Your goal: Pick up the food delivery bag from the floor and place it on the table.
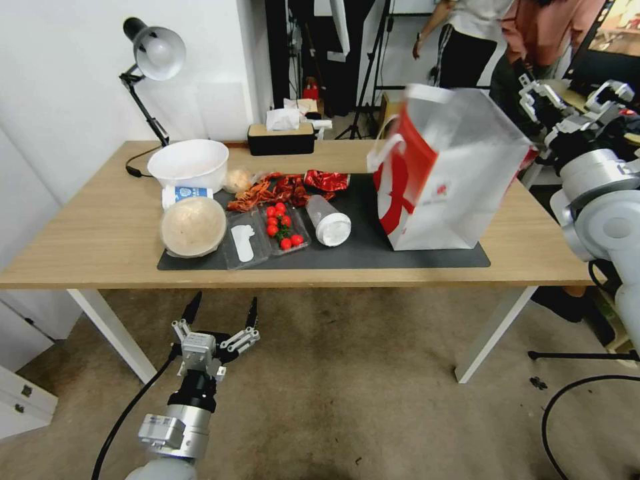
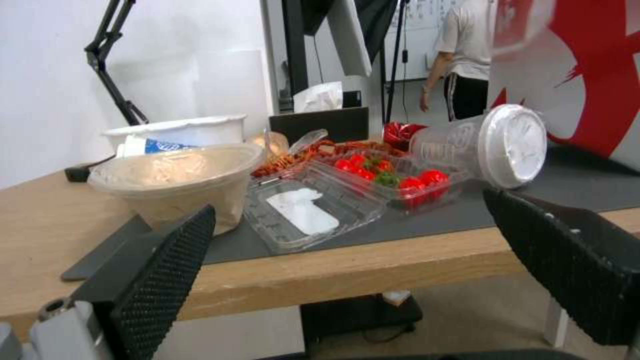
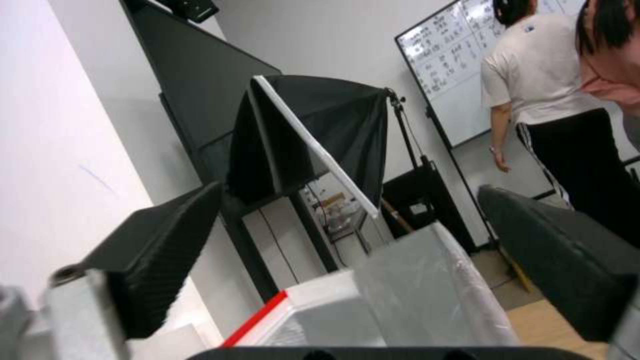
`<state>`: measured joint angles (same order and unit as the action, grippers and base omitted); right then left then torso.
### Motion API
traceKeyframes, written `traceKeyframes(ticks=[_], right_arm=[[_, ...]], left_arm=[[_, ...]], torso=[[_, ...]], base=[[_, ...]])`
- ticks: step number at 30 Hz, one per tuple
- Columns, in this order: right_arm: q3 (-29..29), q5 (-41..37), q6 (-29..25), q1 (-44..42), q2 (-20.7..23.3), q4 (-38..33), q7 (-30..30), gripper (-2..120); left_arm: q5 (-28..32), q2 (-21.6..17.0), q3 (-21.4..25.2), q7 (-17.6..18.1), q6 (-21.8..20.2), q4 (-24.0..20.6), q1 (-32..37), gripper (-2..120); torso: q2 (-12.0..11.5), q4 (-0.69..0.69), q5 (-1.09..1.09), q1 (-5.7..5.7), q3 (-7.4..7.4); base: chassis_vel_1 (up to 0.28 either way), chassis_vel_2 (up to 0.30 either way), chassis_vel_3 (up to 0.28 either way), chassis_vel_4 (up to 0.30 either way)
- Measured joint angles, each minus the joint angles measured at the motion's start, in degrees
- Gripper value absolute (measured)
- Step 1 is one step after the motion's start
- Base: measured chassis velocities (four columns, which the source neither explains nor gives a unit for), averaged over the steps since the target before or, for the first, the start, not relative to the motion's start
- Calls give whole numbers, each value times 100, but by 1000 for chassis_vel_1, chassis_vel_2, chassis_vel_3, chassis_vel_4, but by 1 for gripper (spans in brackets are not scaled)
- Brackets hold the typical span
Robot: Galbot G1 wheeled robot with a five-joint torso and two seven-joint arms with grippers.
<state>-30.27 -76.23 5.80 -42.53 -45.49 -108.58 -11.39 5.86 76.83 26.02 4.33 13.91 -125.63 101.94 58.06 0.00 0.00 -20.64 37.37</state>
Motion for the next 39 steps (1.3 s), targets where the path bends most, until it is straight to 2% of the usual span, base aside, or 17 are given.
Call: traceKeyframes(ticks=[6, 10, 13, 20, 21, 26, 29, 30, 33, 34, 36, 38, 39], right_arm=[[-23, 49, 1, -51, 16, -61, 49, 100], [-145, 357, 2, -294, 29, -267, 80, 100], [-441, 946, -17, -842, 71, -610, 170, 100], [-946, 1671, 142, -1762, -30, -1425, -14, 100], [-1071, 1886, 255, -2050, -142, -1725, -90, 100], [-1287, 2591, 382, -2759, -559, -2299, -68, 100], [-1321, 3110, 452, -3303, -1050, -2666, 75, 100], [-1321, 3110, 452, -3303, -1050, -2666, 75, 100], [-1298, 3685, 435, -3691, -1496, -2800, 316, 100], [-1298, 3685, 435, -3691, -1496, -2800, 316, 100], [-1269, 4222, 209, -3959, -1770, -2682, 644, 100], [-1258, 4367, 113, -4049, -1835, -2628, 750, 100], [-1216, 4637, -107, -4244, -1975, -2511, 911, 100]], left_arm=[[-2, -8, 0, 53, 0, 0, -13, 100], [-10, -27, -2, 82, 6, 15, -25, 100], [-5, -47, -18, 108, 30, 33, -50, 100], [26, -100, -7, 131, 35, 36, -72, 100], [33, -115, 5, 136, 36, 42, -83, 100], [71, -145, 23, 150, 49, 44, -96, 100], [126, -160, 22, 152, 47, -2, -92, 100], [126, -160, 22, 152, 47, -2, -92, 100], [155, -194, 30, 152, 55, -1, -104, 100], [155, -194, 30, 152, 55, -1, -104, 100], [180, -229, 50, 152, 82, 18, -109, 100], [184, -242, 57, 156, 88, 28, -109, 100], [187, -265, 69, 174, 101, 56, -112, 100]], torso=[[0, 1, 0, 0, 0], [0, 0, -1, 0, 0], [0, -1, 1, 0, 0], [0, 0, -2, 0, 0], [0, 0, 0, 0, -1], [0, -2, -1, 1, -1], [0, 0, -1, 1, -1], [0, 0, -1, 1, -1], [0, 0, -3, 1, -1], [0, 0, -3, 1, -1], [0, 1, -2, 1, -1], [0, 0, -1, 1, -1], [0, -1, 0, 1, 0]], base=[[0, 0, 0, 0], [0, 0, 0, 0], [0, 0, 0, 0], [0, 0, 0, 0], [0, 0, 0, 0], [0, 0, 0, 0], [0, 0, 0, 0], [0, 0, 0, 0], [0, 0, 0, 0], [0, 0, 0, 0], [0, 0, 0, 0], [0, 0, 0, 0], [0, 0, 0, 0]])
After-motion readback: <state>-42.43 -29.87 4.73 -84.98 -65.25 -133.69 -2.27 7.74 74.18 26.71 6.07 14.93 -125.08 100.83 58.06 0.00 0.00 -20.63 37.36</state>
